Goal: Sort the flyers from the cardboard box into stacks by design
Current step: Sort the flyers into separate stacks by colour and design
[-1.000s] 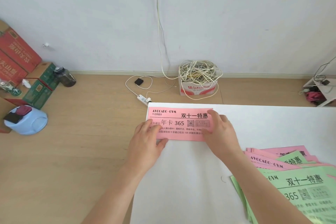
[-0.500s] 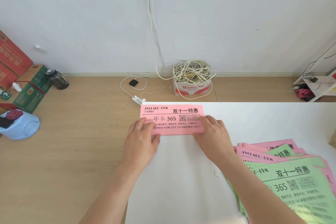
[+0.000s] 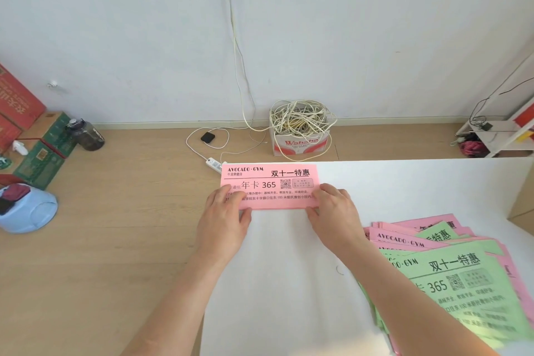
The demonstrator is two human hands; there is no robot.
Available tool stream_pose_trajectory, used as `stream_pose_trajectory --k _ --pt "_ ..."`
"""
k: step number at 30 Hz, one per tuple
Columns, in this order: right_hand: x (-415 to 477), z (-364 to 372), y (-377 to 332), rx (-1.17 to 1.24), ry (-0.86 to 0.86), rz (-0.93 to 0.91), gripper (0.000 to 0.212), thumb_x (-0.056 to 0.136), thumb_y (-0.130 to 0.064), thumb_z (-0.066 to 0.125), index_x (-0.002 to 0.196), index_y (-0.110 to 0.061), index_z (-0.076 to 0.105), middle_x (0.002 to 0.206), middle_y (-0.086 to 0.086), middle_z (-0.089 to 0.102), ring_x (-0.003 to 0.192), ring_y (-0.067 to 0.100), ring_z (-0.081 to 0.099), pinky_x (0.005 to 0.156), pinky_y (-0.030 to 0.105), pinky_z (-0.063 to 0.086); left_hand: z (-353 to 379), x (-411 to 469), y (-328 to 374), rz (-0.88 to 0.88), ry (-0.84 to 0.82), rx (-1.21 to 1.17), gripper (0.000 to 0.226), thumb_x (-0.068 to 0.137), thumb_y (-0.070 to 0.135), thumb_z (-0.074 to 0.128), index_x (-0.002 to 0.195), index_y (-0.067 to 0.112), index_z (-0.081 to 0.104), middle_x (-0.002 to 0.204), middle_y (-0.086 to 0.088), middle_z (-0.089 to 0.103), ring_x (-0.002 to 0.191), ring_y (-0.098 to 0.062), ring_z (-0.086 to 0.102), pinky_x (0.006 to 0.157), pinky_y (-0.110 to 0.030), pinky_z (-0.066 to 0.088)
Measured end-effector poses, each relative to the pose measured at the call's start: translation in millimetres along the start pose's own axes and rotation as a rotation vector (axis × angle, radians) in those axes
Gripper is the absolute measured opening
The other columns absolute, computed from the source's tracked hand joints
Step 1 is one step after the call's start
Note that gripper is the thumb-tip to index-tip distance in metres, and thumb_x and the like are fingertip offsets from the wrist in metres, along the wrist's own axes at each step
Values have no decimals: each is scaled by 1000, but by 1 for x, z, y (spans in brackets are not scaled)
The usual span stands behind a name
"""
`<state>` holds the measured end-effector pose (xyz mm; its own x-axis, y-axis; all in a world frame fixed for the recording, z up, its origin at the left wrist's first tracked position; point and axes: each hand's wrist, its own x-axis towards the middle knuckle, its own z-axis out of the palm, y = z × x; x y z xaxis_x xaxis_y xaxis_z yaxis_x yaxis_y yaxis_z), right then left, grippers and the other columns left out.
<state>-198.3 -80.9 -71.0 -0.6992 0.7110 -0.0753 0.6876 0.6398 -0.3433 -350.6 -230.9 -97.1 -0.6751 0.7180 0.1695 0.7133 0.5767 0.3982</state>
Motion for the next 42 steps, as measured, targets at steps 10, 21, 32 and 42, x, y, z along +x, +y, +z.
stream_pose_trajectory --k 10,21,32,42 --pt "-92 -98 47 186 -18 -8 31 91 -25 60 121 -34 56 101 -27 52 86 -9 50 86 21 44 -23 -49 71 292 -25 -194 21 73 13 78 90 23 71 111 5 65 105 -10 53 79 -25 50" --pt "-174 -94 176 -42 -108 102 66 86 -45 62 143 -40 30 154 -14 20 142 12 12 113 28 21 26 -108 223 579 -418 -120 50 93 44 50 138 23 44 150 4 33 138 -15 24 113 -26 23" --pt "-173 -90 240 143 -154 -13 86 84 -42 66 148 -43 9 153 -15 14 136 12 28 105 23 29 54 -113 227 620 -478 154 52 80 55 49 103 13 68 109 -14 69 96 -28 69 77 -32 54" --pt "-168 -71 253 80 149 -129 43 82 -33 71 121 -21 59 109 -9 69 97 23 62 71 33 55 67 -122 255 496 -353 283 44 79 43 55 105 9 68 101 -10 70 88 -27 69 63 -33 58"
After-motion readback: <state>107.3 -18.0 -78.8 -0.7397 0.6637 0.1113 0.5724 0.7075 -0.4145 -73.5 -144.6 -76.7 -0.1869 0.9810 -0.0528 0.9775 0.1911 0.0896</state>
